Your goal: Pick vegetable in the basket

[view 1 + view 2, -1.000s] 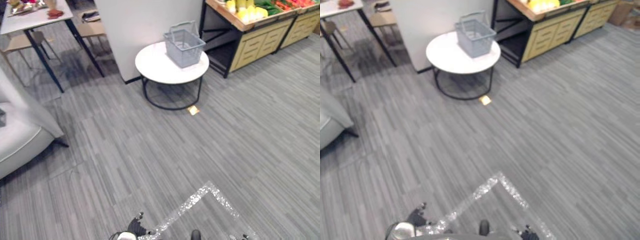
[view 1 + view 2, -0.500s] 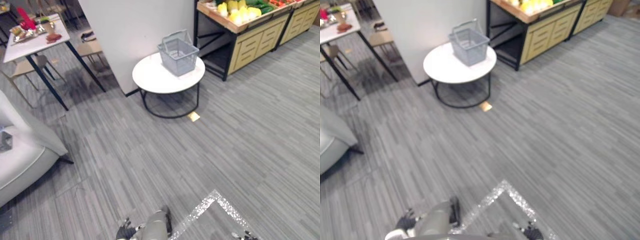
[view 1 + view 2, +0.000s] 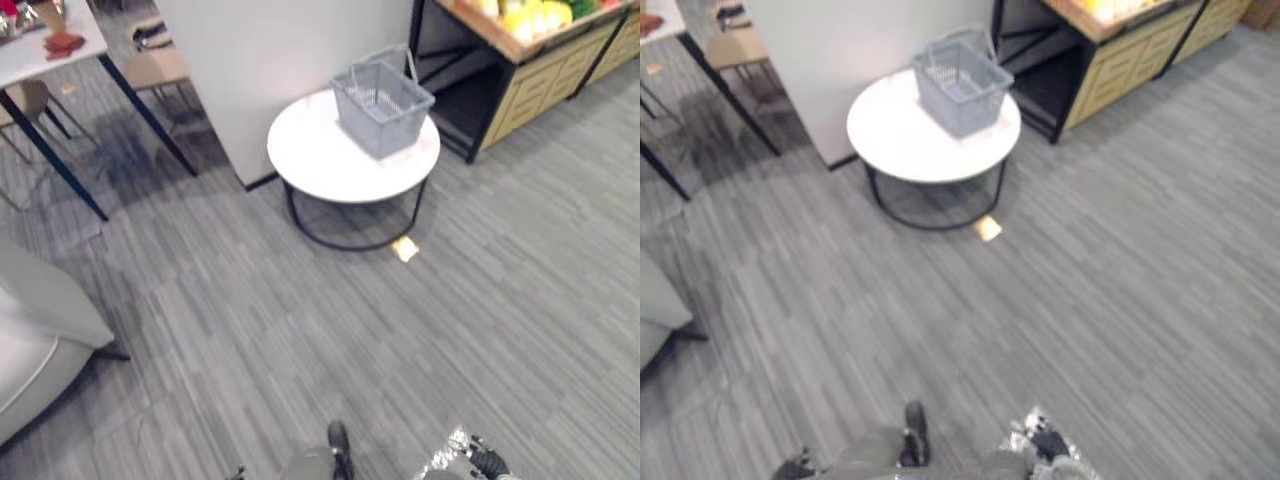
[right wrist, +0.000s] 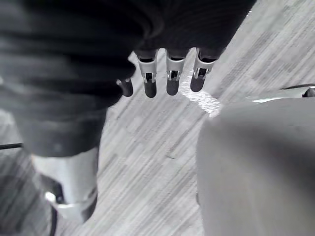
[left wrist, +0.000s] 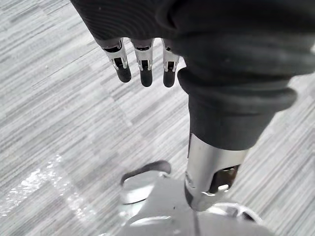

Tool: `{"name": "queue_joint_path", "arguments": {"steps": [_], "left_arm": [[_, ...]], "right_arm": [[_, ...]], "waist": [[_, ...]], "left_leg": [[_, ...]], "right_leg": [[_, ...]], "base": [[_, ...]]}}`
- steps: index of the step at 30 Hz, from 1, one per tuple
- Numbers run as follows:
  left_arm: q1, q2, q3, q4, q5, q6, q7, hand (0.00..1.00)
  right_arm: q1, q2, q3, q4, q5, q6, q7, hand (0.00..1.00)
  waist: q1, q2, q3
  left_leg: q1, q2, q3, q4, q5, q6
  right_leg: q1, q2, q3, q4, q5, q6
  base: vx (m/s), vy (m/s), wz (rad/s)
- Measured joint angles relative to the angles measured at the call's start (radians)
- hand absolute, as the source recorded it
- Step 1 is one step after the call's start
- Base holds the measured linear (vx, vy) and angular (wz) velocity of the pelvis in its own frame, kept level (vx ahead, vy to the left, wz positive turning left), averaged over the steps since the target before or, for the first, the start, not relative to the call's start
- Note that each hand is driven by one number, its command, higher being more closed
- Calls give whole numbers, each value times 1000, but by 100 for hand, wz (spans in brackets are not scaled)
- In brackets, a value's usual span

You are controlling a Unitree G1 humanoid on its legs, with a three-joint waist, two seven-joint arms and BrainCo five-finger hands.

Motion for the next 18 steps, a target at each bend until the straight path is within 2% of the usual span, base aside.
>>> {"name": "queue_joint_path", "arguments": {"steps": [2, 4, 6, 8, 9, 10, 12, 13, 14, 15, 16, 17, 18], "left_arm": [[-6, 2, 22, -17, -63, -5, 17, 0], [-26, -5, 35, -49, -158, -33, 40, 0], [-46, -26, 36, -68, -215, -53, 44, 0], [-64, -57, 32, -67, -249, -67, 43, 0], [-72, -75, 31, -66, -250, -69, 41, 0], [-74, -82, 28, -66, -250, -69, 39, 0], [-85, -110, 24, -66, -251, -70, 30, 0], [-85, -115, 25, -66, -252, -71, 29, 0], [-82, -132, 32, -63, -273, -71, 27, 0], [-88, -154, 35, -53, -288, -72, 24, 0], [-89, -161, 38, -45, -288, -74, 23, 0], [-87, -174, 57, -28, -288, -73, 20, 0], [-79, -187, 83, -22, -290, -72, 19, 0]], "right_arm": [[11, -4, -7, 0, 0, -2, -1, 0], [23, -2, -11, 1, 1, -3, 0, 0], [30, -2, -11, 1, 1, -4, -1, 0], [38, -3, -20, -6, 4, -11, -1, 0], [41, -3, -20, -11, 5, -13, -3, 0], [45, -2, -20, -12, 5, -14, -3, 0], [62, 5, -20, -41, 3, -10, -6, 0], [70, 7, -23, -46, 3, -10, -6, 0], [69, 9, -35, -50, 1, -8, -7, 0], [66, 14, -59, -58, 0, -8, -7, 0], [60, 13, -63, -57, 0, -8, -9, 0], [53, 11, -67, -56, 0, -7, -10, 0], [54, 2, -68, -54, 0, -7, -10, 0]], "waist": [[-11, 9, 6], [-33, 7, 7], [-50, 11, 8], [-53, 31, 11], [-53, 36, 15], [-54, 35, 16], [-53, 30, 17], [-54, 28, 19], [-54, 27, 19], [-51, 45, 29], [-51, 47, 30], [-53, 55, 29], [-51, 61, 27]], "left_leg": [[88, -12, -23, -60, -4, -2], [168, -13, -63, -98, -41, 3], [198, -7, -86, -95, -69, -6], [229, 18, -101, -93, -99, -28], [253, 37, -109, -92, -113, -52], [267, 44, -113, -91, -121, -65], [315, 76, -142, -92, -167, -117], [330, 83, -153, -93, -181, -130], [359, 109, -156, -97, -202, -153], [374, 126, -147, -91, -188, -157], [380, 132, -131, -91, -166, -162], [391, 149, -126, -84, -123, -176], [393, 169, -131, -48, -96, -194]], "right_leg": [[-29, 0, -66, 25, -39, -49], [-98, 11, -163, -61, -169, -82], [-155, 14, -230, -199, -190, -102], [-194, 48, -258, -407, -177, -88], [-204, 72, -256, -563, -154, -64], [-206, 81, -252, -640, -135, -62], [-206, 97, -220, -876, -26, -49], [-203, 98, -208, -920, -10, -47], [-184, 111, -207, -921, 114, -54], [-201, 120, -213, -840, 122, -73], [-218, 120, -211, -784, 85, -112], [-233, 122, -216, -701, 9, -126], [-230, 130, -223, -651, -41, -131]], "base": [[312, 87, 25], [308, -12, 41], [295, -108, 35], [289, -129, 22], [370, -188, 16], [436, -239, 26], [553, -334, 42], [557, -380, 45], [569, -377, 35], [578, -361, 27], [567, -331, 16], [556, -326, 3], [539, -327, -1]]}}
